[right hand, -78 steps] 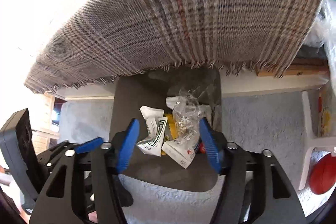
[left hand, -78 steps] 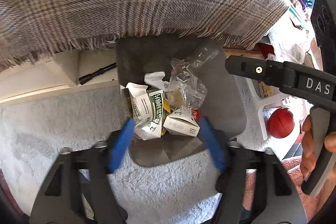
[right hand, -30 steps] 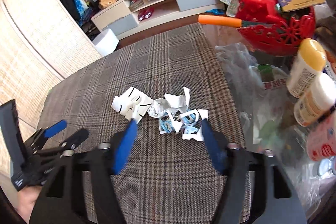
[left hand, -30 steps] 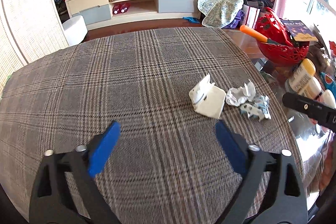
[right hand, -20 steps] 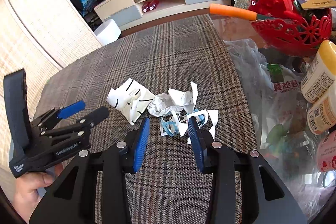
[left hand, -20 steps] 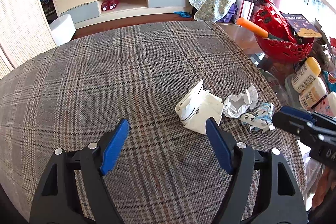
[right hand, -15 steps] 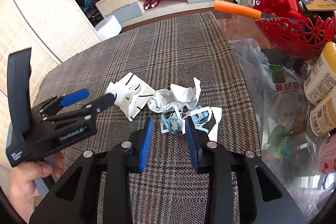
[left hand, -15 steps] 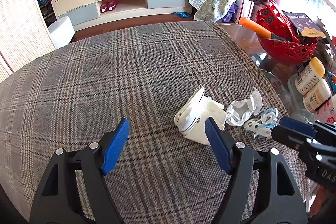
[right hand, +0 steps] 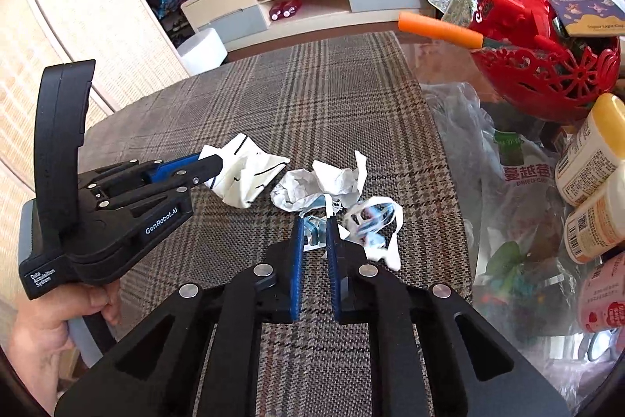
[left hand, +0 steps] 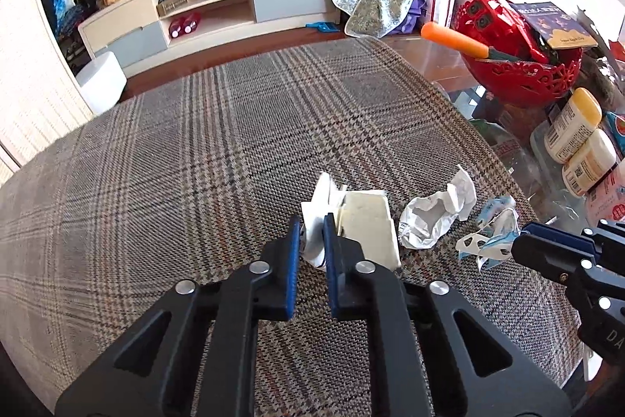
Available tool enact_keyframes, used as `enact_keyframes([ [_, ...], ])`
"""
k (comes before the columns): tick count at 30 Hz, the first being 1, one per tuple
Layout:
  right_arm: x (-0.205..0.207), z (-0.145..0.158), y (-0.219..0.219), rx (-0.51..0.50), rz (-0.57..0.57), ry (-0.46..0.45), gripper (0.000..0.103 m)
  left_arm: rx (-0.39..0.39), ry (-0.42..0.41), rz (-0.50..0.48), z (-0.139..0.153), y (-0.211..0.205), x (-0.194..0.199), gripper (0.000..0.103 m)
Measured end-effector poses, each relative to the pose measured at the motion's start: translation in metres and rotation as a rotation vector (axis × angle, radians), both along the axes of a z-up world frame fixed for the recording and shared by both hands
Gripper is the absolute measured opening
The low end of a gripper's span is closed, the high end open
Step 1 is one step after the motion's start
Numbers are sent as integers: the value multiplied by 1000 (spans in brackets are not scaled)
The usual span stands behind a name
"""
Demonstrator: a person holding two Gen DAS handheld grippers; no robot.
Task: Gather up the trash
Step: 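Grasp white paper with the left gripper while the right grasps blue-white wrapper, then carry both held items over the black bin with both grippers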
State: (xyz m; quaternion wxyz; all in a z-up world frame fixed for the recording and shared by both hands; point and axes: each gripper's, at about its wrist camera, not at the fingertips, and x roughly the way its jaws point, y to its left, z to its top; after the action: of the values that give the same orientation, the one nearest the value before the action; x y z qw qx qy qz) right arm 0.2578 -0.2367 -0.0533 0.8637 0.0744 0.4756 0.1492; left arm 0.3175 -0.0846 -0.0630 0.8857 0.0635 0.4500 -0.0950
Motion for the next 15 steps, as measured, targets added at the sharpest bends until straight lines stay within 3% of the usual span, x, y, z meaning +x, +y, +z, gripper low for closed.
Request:
enact_keyframes([
  [8,-26,36,7,21,29,-40,12,58,-34,21,35,6,-40,5],
  [15,-81,71,13,-2,53,-63,12,46,-36,48,72,19,-102,5],
])
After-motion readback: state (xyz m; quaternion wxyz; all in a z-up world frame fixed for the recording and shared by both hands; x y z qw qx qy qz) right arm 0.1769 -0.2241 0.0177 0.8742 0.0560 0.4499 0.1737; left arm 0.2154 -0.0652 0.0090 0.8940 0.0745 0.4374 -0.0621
